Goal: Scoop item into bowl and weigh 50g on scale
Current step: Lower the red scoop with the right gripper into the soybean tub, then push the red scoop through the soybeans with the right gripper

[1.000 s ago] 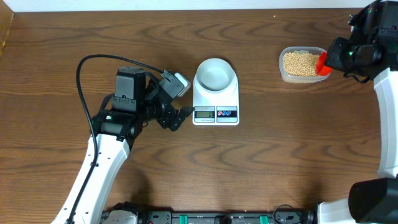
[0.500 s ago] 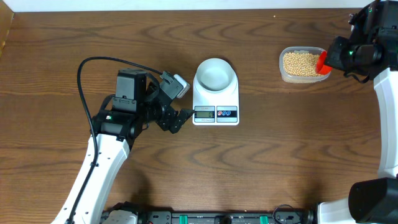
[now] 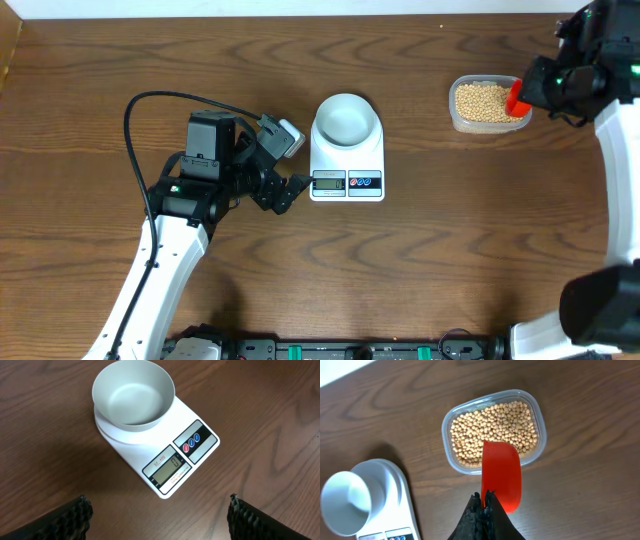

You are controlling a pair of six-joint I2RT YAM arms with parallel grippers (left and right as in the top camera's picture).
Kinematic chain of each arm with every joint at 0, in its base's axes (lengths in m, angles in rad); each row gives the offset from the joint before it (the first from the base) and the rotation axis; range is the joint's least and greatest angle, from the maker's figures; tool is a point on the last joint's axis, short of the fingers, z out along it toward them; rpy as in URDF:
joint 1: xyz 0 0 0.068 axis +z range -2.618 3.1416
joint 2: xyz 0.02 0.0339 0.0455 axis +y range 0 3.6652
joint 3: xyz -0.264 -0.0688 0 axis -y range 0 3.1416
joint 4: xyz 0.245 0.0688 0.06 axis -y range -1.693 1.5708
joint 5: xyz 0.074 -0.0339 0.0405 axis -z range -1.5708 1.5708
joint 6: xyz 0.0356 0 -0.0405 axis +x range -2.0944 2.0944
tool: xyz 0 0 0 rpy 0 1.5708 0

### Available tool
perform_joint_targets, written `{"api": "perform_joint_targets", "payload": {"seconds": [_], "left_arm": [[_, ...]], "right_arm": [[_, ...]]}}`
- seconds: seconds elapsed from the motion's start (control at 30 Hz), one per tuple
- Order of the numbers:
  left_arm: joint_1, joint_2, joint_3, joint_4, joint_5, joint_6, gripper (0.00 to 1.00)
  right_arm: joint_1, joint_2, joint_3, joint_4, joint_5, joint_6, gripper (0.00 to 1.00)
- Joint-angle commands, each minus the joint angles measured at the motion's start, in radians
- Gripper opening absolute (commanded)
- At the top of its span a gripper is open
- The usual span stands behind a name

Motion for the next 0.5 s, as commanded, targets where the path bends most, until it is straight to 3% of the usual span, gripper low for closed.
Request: {"api": "perform_joint_targets", "payload": {"seconds": [0.0, 0.47], "left_arm": [[0.002, -0.01, -0.007, 0.0, 0.005, -0.005, 0.89], [0.002, -0.01, -0.007, 0.0, 0.006, -0.005, 0.89]], "right_arm": [[-0.005, 0.05, 0.022, 0.016, 0.003, -0.035, 0.01], [-0.005, 0.16, 0.039, 0.039, 0.039, -0.129, 0.02]]}}
